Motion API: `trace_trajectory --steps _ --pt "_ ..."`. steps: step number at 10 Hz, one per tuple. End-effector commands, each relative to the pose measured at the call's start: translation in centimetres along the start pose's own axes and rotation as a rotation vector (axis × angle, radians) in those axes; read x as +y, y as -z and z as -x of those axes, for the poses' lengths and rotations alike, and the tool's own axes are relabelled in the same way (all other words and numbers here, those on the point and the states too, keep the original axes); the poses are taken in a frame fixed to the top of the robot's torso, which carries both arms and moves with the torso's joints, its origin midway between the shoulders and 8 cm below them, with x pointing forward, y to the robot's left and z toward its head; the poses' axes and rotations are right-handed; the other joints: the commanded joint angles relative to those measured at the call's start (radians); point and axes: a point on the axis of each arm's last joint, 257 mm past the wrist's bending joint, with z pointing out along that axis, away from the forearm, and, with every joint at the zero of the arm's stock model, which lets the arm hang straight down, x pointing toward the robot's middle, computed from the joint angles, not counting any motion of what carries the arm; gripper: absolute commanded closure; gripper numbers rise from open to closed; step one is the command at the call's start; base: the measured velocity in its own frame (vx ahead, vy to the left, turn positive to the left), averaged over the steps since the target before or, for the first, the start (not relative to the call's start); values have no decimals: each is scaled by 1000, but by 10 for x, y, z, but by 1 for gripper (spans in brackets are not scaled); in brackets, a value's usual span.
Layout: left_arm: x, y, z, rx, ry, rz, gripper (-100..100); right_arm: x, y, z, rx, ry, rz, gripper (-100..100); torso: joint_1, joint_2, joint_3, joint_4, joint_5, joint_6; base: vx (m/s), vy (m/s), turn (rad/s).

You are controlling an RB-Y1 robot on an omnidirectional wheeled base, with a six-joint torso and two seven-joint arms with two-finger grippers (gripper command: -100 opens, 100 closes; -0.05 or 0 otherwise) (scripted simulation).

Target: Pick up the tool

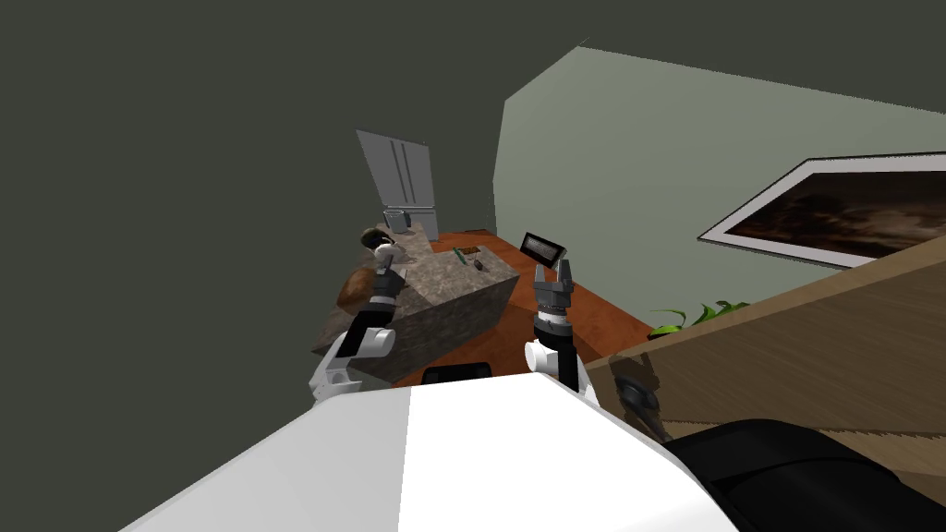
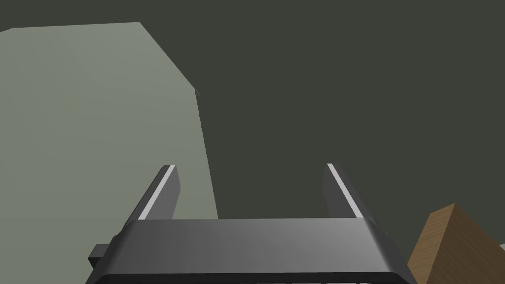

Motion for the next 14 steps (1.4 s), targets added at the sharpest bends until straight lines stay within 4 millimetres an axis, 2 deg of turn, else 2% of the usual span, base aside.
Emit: trace_trajectory --steps 1,2,3,8,10,11,14 --pt "14 -4 1 0 -1 42 -100 0 0 0 0 0 0 0 0 0 0 0 0 0 1 -14 24" --pt "28 -15 3 5 -6 77 -100 0 0 0 0 0 0 0 0 0 0 0 0 0 4 -12 56" --pt "33 -15 3 2 -6 97 -100 0 0 0 0 0 0 0 0 0 0 0 0 0 5 -12 22" --pt "82 -45 17 -7 -24 241 -100 0 0 0 0 0 0 0 0 -1 -1 0 0 0 10 -14 46" --pt "91 -46 17 -11 -24 275 -100 0 0 0 0 0 0 0 0 -1 0 0 0 0 4 -7 16" --pt "103 -56 23 -18 -29 313 -100 0 0 0 0 0 0 0 1 0 0 0 0 0 2 -9 58" --pt "128 -64 31 -35 -33 399 -100 0 0 0 0 0 0 0 0 -1 0 0 0 0 7 -16 52"
